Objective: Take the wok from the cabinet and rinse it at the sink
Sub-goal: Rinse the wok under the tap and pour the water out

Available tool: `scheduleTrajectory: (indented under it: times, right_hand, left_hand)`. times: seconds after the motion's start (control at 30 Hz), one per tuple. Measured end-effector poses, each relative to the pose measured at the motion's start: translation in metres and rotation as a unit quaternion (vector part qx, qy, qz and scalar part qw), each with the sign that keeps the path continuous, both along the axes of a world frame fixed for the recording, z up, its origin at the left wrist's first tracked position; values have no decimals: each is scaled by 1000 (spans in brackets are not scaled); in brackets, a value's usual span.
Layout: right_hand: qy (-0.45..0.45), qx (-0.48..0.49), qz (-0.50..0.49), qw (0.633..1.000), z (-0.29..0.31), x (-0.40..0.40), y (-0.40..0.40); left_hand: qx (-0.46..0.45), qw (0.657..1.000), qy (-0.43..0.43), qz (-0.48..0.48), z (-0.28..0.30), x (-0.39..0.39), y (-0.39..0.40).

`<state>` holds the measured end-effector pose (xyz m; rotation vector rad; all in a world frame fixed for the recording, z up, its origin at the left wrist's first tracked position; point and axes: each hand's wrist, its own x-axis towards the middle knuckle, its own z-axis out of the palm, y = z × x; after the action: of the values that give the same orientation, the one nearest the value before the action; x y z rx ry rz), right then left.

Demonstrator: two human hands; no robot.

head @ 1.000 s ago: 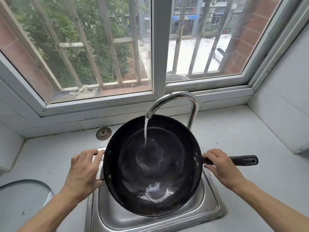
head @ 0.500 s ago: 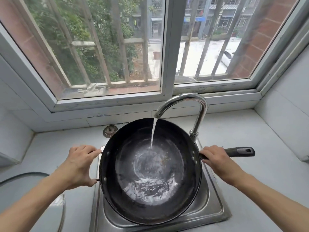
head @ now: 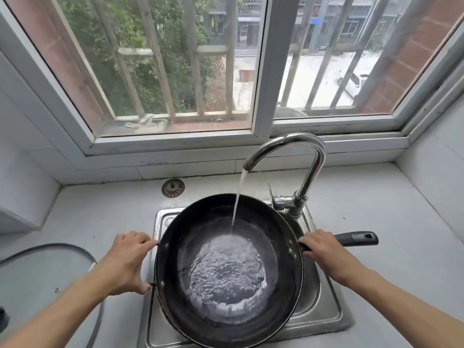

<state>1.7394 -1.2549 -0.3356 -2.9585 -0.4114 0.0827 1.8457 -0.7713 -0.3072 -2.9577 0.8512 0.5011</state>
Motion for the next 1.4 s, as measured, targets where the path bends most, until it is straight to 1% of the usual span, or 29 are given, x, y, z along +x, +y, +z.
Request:
scheduleTrajectory:
  times: [0.33,0.53,0.73,0.97,1.4]
  right_hand:
    - [26,5,-23,999,-18,1,-2]
    - [33,20,-39,999,-18,1,-2]
    - [52,35,-83,995,-13,0,3]
    - [88,56,-122,987,-14,3,10]
    - [102,109,-181,972,-19,4,13]
  left_hand:
    - [1,1000,-9,7,-8,-3,-2]
    - [28,1000,6,10,-3,-3,-7]
    - [50,999,1,5,7,-7,-14]
    - [27,999,-14,14,14,-13,-16]
    - [34,999,-31,29,18,-20,-24]
